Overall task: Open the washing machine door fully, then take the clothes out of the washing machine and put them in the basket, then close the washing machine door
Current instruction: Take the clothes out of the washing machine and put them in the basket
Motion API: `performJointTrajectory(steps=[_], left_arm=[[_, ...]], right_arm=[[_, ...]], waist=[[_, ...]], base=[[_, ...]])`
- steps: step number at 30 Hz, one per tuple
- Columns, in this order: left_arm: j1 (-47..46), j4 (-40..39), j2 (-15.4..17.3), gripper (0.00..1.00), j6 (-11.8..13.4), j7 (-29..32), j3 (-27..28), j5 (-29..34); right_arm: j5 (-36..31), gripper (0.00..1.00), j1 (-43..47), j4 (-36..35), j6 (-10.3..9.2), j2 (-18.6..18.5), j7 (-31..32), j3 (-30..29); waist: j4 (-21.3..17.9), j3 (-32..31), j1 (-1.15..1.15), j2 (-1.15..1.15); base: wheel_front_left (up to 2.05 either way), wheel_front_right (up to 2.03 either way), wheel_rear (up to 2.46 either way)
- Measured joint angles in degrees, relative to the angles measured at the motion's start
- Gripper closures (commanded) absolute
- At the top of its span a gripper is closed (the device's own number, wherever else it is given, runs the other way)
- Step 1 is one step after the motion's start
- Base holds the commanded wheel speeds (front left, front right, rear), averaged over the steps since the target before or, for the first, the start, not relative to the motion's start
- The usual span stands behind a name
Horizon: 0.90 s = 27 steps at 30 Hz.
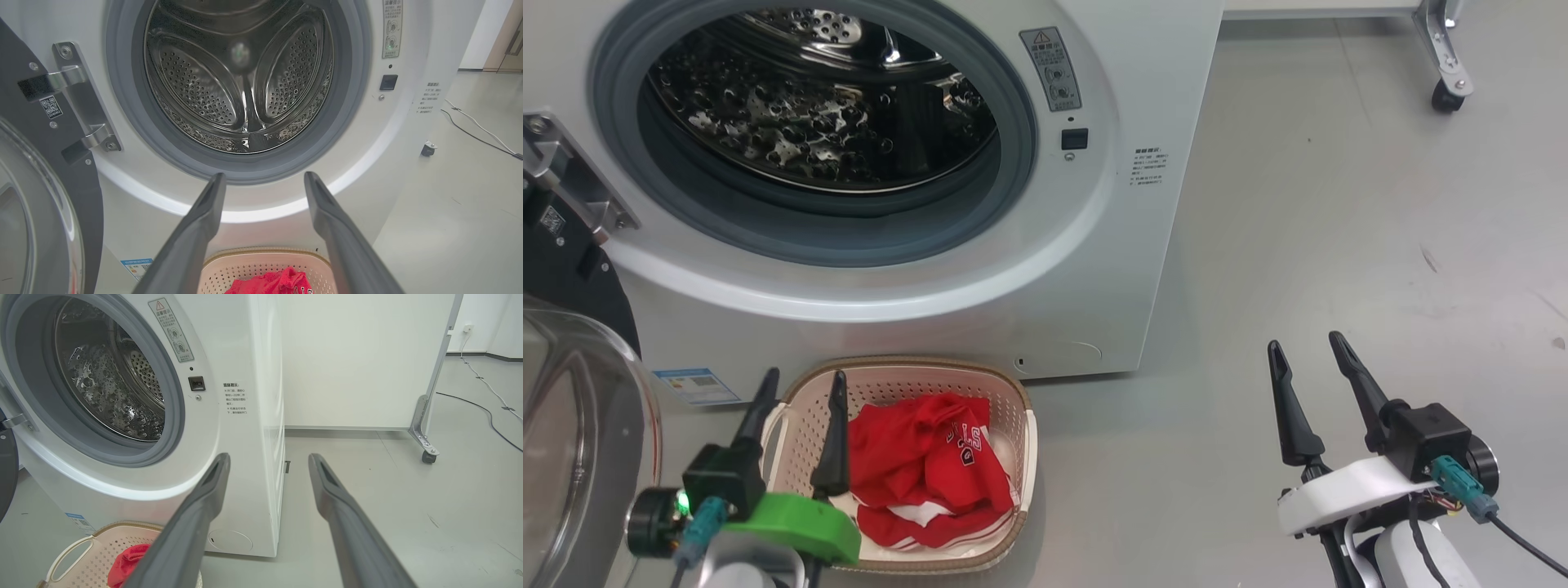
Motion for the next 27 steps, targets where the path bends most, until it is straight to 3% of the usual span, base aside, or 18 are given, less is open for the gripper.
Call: performJointTrajectory(steps=[27], left_arm=[[10.5,-9.9,0.1,0.0,2.8,2.8,-2.8,0.7]], right_arm=[[0.1,0.0,4.9,-1.8,-0.97,0.2,0.0,0.7]], waist=[[-0.4,-3.7,0.0,0.0]], base=[[0.0,0.0,0.0]])
